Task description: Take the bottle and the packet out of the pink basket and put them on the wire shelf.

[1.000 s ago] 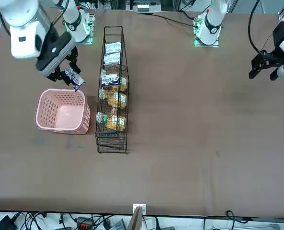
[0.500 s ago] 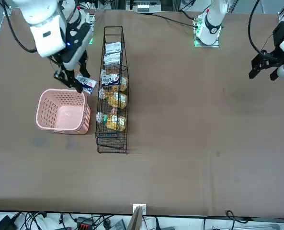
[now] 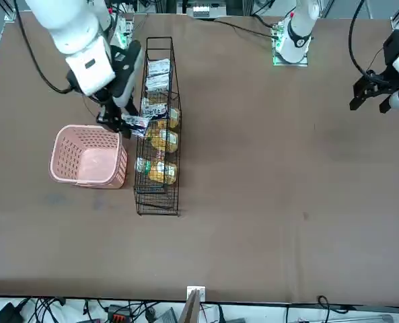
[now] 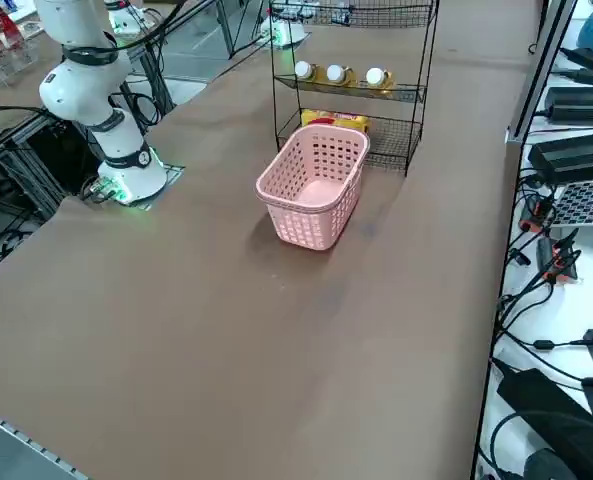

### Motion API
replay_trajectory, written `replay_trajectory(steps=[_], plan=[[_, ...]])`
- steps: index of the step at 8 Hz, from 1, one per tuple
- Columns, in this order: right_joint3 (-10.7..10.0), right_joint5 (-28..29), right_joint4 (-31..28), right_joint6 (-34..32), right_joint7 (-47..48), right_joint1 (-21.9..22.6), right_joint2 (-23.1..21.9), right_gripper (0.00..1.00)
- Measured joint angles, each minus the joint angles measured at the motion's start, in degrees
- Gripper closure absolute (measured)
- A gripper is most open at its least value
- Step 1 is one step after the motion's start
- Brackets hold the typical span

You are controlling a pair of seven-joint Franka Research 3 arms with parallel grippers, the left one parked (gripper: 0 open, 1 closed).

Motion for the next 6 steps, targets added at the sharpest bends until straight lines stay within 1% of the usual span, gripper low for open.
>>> replay_trajectory(steps=[3,6], plan=[[0.1,0.0,1.3,0.0,-5.4,1.1,3.3,0.57],[0.1,-0.1,1.8,0.0,-10.2,1.4,5.3,0.57]])
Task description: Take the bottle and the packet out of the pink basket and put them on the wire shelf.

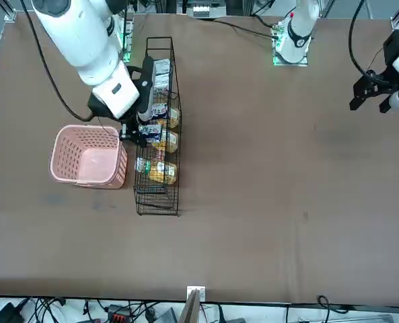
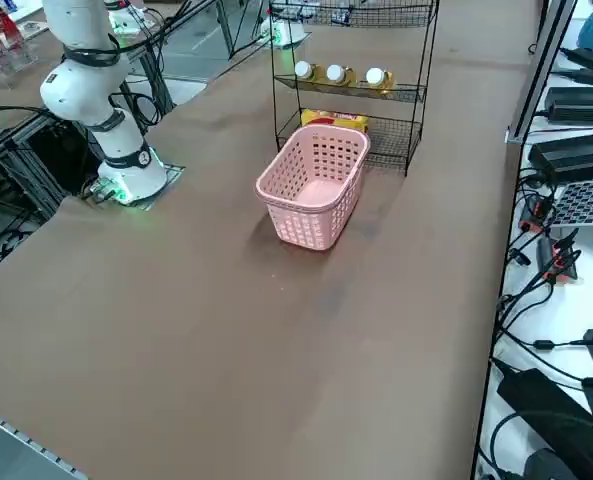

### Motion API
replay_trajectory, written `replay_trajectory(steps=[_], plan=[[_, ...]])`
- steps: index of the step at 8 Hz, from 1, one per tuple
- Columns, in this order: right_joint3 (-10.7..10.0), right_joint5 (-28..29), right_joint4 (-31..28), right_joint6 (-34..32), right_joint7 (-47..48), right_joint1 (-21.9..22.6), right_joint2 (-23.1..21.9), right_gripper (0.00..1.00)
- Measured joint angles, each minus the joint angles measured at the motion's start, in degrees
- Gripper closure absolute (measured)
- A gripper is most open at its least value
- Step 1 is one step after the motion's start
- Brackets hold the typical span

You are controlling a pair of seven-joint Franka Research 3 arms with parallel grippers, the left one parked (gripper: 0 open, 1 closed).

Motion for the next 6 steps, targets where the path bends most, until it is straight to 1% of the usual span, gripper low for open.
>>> replay_trajectory(steps=[3,6], plan=[[0.0,0.0,0.0,0.0,-2.8,0.2,1.1,0.57],[0.0,-0.2,0.1,0.4,-3.5,0.7,1.7,0.57]])
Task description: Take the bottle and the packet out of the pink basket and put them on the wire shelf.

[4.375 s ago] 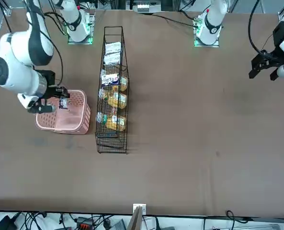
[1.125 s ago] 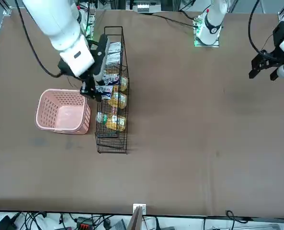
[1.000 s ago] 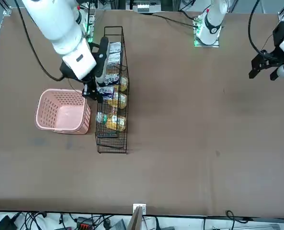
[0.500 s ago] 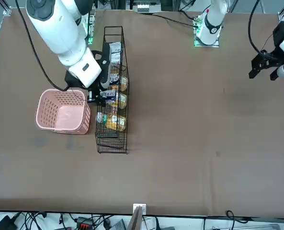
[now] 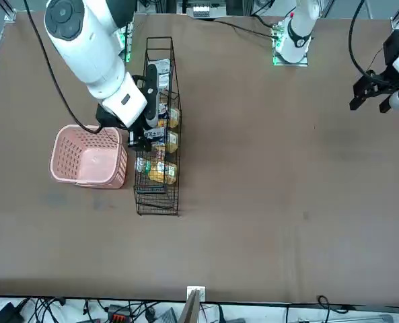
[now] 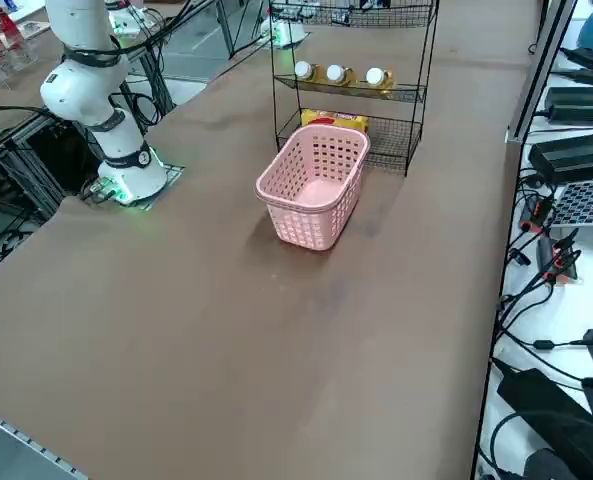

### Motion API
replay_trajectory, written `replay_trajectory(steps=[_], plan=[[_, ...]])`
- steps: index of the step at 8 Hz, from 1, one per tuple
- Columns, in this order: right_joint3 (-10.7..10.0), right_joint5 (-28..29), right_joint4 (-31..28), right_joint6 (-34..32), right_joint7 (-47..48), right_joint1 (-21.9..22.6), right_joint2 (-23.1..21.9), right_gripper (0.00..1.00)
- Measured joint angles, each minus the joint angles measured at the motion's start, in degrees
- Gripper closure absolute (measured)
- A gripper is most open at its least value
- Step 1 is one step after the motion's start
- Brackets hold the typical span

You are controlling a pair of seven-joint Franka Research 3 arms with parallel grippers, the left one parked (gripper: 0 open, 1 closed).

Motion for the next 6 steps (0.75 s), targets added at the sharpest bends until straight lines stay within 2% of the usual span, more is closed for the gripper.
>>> replay_trajectory(steps=[6], plan=[[-0.5,-1.6,0.0,1.4,-1.2,0.4,1.7,0.57]])
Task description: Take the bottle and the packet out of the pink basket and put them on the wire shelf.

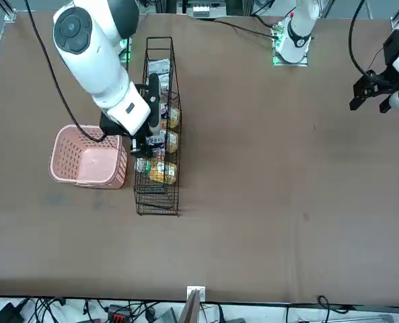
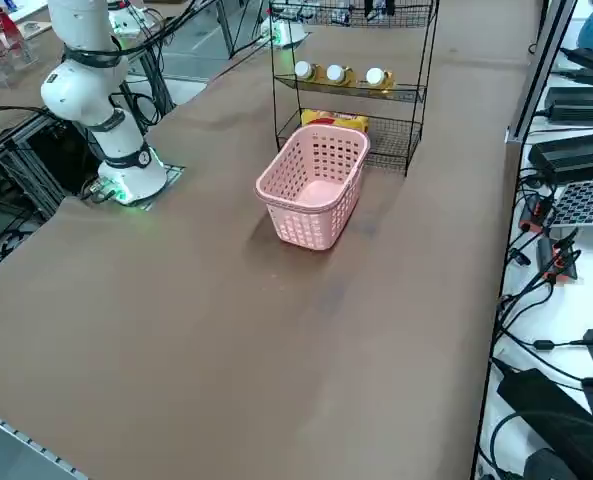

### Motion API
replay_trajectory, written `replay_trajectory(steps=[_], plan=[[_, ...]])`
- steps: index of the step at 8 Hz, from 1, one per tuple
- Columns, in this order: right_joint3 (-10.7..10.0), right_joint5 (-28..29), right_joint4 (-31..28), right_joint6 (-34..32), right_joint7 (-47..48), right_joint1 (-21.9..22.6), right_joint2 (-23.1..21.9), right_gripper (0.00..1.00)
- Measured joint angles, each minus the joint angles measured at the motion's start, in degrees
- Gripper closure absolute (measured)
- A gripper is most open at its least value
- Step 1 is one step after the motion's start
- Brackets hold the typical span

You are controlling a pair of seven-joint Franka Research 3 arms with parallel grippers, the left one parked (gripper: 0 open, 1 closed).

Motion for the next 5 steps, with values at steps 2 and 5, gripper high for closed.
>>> replay_trajectory(steps=[2,5], plan=[[0.0,0.0,0.0,0.1,0.0,0.0,0.1,0.56],[-0.1,0.0,0.0,0.1,0.1,0.0,0.1,0.22]])
